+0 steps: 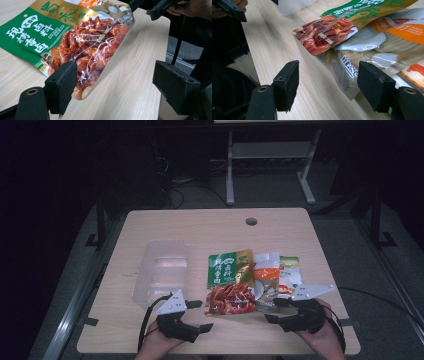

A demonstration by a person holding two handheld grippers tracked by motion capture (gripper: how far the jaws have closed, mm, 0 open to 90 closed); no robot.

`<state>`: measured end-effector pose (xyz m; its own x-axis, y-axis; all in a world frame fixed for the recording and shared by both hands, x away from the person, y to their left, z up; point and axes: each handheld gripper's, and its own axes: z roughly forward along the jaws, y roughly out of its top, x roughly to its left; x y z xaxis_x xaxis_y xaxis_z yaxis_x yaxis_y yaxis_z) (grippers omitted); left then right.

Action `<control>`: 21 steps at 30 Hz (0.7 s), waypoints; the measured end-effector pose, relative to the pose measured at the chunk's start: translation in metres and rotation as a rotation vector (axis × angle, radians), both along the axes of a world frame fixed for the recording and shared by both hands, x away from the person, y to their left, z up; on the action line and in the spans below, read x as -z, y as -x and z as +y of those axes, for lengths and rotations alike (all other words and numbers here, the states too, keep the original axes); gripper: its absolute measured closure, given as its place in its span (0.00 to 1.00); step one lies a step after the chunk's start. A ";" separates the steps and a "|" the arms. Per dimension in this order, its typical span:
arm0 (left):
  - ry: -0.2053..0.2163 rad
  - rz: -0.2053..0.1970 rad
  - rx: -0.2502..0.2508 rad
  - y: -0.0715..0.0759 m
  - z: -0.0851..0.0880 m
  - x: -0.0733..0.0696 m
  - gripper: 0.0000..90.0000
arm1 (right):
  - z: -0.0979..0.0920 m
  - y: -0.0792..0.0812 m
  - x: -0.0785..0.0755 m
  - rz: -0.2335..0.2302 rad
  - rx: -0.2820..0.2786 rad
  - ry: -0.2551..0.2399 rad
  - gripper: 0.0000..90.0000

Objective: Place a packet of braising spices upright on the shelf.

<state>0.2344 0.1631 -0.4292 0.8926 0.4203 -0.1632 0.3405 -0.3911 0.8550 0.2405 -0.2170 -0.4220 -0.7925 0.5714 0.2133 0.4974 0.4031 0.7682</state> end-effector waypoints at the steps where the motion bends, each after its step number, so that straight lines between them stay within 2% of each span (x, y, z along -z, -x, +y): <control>1: 0.000 0.000 0.000 0.000 0.000 0.000 0.22 | 0.000 0.000 0.000 0.000 0.000 0.000 0.38; 11: -0.001 -0.004 0.003 0.000 0.000 0.000 0.22 | 0.001 -0.008 0.000 0.008 -0.009 -0.015 0.38; 14: -0.006 -0.010 0.008 0.002 0.000 0.000 0.22 | 0.004 -0.013 -0.005 0.004 -0.007 -0.003 0.38; 15: 0.003 -0.006 0.000 0.003 0.001 0.000 0.22 | 0.006 -0.016 -0.006 0.000 -0.011 -0.006 0.38; 21: -0.004 -0.012 -0.001 0.004 0.001 -0.001 0.22 | 0.016 -0.028 -0.014 -0.003 -0.035 -0.016 0.37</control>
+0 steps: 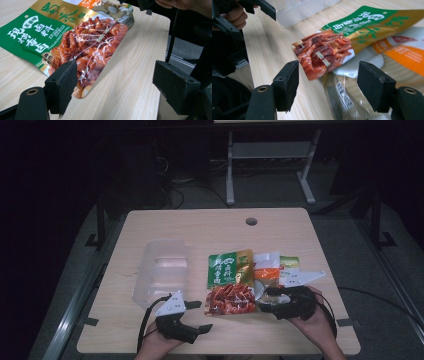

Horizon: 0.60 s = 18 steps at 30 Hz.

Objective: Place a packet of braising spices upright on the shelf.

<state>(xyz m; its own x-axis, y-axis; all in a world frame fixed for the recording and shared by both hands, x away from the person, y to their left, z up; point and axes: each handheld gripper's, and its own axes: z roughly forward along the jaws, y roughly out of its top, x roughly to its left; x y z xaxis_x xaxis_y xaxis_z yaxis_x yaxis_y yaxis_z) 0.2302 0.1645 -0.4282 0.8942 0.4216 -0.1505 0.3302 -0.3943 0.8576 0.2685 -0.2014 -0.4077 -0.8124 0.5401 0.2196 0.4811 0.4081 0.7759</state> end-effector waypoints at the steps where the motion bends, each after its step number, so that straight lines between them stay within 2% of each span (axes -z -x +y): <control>1: -0.002 -0.001 0.001 0.000 0.000 0.000 0.22 | 0.002 -0.001 -0.001 0.003 -0.003 0.006 0.37; 6: 0.000 -0.005 0.002 0.001 -0.001 0.000 0.22 | 0.009 -0.009 -0.006 -0.002 -0.018 0.021 0.37; 18: 0.001 -0.006 -0.004 0.000 0.001 -0.001 0.22 | 0.013 -0.026 -0.010 0.009 -0.008 0.012 0.38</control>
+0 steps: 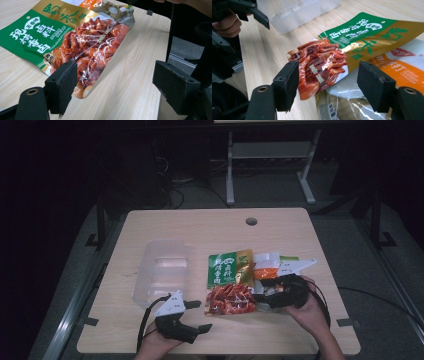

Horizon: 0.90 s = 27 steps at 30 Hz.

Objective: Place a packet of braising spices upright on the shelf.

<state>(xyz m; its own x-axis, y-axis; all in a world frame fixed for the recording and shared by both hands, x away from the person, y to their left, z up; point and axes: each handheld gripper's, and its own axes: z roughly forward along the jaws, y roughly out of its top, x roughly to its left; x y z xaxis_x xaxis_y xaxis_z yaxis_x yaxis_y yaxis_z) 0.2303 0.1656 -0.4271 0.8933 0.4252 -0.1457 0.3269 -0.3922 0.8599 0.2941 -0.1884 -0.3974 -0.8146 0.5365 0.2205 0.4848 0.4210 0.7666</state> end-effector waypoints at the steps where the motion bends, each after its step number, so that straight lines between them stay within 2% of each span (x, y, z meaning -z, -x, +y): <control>1: 0.000 0.000 0.000 0.000 0.000 0.000 0.22 | 0.000 0.000 0.000 0.000 0.000 0.000 0.38; 7: 0.001 0.000 -0.002 0.000 0.000 0.000 0.22 | 0.009 -0.019 -0.009 0.011 -0.004 0.024 0.38; 16: 0.002 -0.002 -0.001 -0.001 0.000 0.000 0.22 | 0.017 -0.045 -0.014 0.059 0.025 0.050 0.38; 19: -0.004 -0.007 0.006 -0.001 0.000 0.000 0.22 | 0.020 -0.059 -0.016 0.088 0.038 0.080 0.38; 27: -0.004 -0.009 0.008 -0.002 -0.002 0.000 0.22 | 0.023 -0.084 -0.018 0.153 0.059 0.088 0.38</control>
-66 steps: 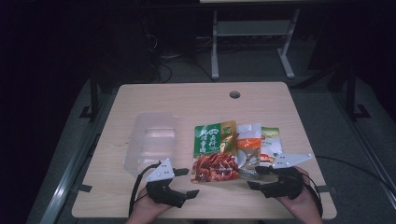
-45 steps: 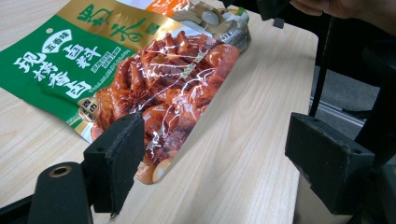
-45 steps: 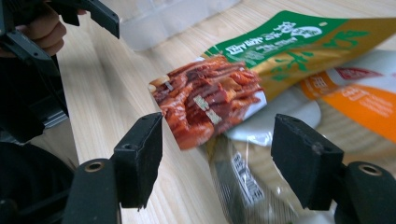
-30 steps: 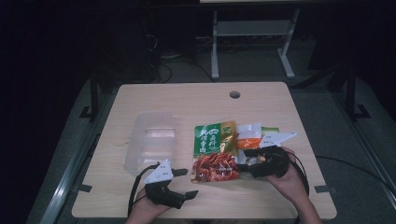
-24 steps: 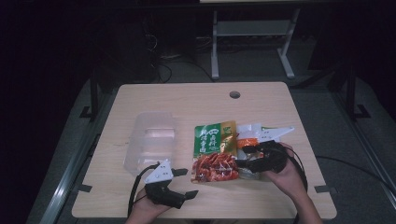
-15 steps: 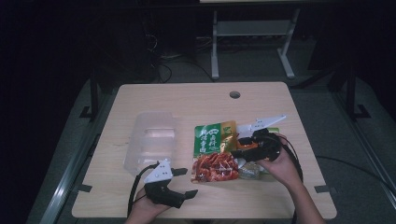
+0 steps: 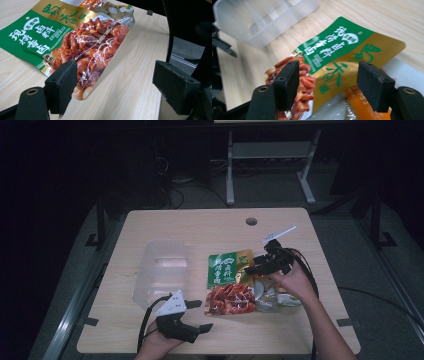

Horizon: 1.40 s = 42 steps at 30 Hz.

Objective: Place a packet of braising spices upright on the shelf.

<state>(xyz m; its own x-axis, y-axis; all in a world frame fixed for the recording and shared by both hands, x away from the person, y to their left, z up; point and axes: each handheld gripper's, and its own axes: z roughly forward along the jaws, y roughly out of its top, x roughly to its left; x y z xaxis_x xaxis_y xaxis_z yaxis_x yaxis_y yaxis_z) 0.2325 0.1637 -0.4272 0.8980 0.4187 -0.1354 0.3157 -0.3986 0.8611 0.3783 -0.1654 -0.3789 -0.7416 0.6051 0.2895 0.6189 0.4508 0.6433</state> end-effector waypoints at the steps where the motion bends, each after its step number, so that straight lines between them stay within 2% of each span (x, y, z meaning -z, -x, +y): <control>1: 0.000 0.000 0.000 0.000 0.000 0.000 0.22 | 0.000 -0.003 0.000 0.005 0.006 0.006 0.38; 5: 0.000 0.001 0.000 0.000 0.000 0.000 0.22 | 0.000 -0.011 -0.001 0.023 0.022 -0.005 0.39; 11: 0.002 0.004 0.004 -0.001 -0.001 0.001 0.22 | 0.000 -0.025 0.002 0.043 0.042 0.022 0.39; 18: 0.005 0.009 0.004 -0.001 -0.002 0.001 0.22 | 0.000 -0.039 0.018 0.104 0.101 0.057 0.43; 32: 0.006 0.011 0.007 0.000 -0.004 0.001 0.22 | -0.001 -0.052 0.034 0.168 0.157 0.072 0.49; 37: 0.005 0.010 0.008 0.000 -0.004 0.001 0.22 | 0.003 -0.054 0.039 0.183 0.152 0.094 0.53; 42: 0.003 0.011 0.008 0.000 -0.004 0.001 0.22 | 0.006 -0.056 0.043 0.198 0.146 0.081 0.60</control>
